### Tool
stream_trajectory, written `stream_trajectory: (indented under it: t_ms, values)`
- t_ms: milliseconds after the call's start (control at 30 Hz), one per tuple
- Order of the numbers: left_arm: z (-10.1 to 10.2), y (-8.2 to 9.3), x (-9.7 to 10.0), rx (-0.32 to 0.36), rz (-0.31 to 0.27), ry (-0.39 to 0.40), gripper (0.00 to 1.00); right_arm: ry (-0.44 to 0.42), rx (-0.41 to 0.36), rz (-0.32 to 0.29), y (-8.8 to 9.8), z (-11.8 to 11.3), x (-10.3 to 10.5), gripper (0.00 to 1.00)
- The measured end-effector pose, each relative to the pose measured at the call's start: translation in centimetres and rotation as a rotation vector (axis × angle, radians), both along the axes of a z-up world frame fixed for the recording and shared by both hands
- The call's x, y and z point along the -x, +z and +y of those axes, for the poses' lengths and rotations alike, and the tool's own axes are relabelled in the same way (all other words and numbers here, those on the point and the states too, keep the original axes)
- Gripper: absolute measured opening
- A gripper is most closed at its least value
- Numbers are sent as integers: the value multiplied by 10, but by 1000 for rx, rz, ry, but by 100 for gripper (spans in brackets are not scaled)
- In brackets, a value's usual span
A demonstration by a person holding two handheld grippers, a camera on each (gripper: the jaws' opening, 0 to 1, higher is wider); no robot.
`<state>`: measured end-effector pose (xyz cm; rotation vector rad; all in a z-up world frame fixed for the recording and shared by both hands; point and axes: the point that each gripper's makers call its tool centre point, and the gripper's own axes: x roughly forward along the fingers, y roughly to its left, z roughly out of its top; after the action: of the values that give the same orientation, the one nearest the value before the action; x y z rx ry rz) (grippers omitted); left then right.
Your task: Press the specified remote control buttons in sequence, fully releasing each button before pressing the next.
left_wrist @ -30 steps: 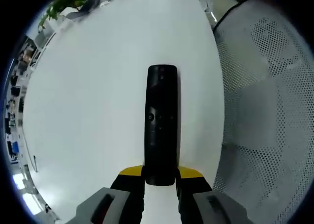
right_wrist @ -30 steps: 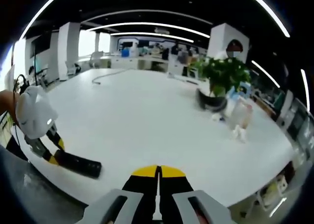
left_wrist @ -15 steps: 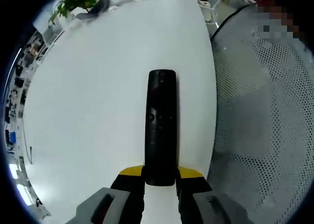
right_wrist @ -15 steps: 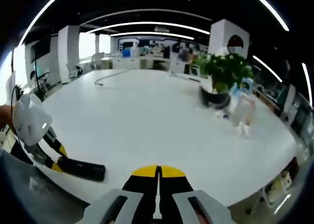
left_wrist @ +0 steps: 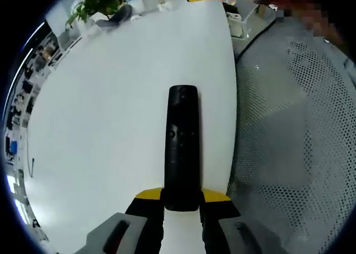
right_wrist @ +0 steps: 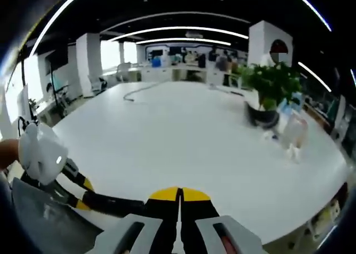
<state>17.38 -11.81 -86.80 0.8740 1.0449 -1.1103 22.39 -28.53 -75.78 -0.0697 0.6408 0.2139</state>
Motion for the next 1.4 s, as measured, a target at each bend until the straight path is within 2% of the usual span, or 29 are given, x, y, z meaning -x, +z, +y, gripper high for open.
stream_trajectory:
  t_ms: [67,200,267,300,333,533,733,900,1000,1200,1400]
  values:
    - [0,1,3,22,-17,5,23,16,-19,8,-1,9,-2,0]
    - [0,2,6,60,-45,11,23,-11,-156,41,-11,27,2,0]
    - [-1,1,9,84,-35,27,24,18,-107,89,-18,26,7,0]
    - [-2,1,11,97,-31,36,24,14,-102,65,-14,25,4,0]
    - [-2,1,11,108,-35,40,24,23,-107,43,-12,27,3,0]
    - [-2,2,14,159,-46,65,24,29,-146,82,-17,28,4,0]
    - [-3,2,22,187,-52,52,24,40,-159,96,-19,33,6,0]
    - [-6,3,31,243,-51,40,24,22,-185,125,-20,33,8,0]
    - [-6,2,34,252,-58,42,24,1,-187,179,-30,30,10,0]
    - [-6,1,37,236,-130,-47,24,32,-185,223,-38,38,15,0]
    - [-6,1,34,249,-114,-22,24,109,-127,258,-49,48,18,0]
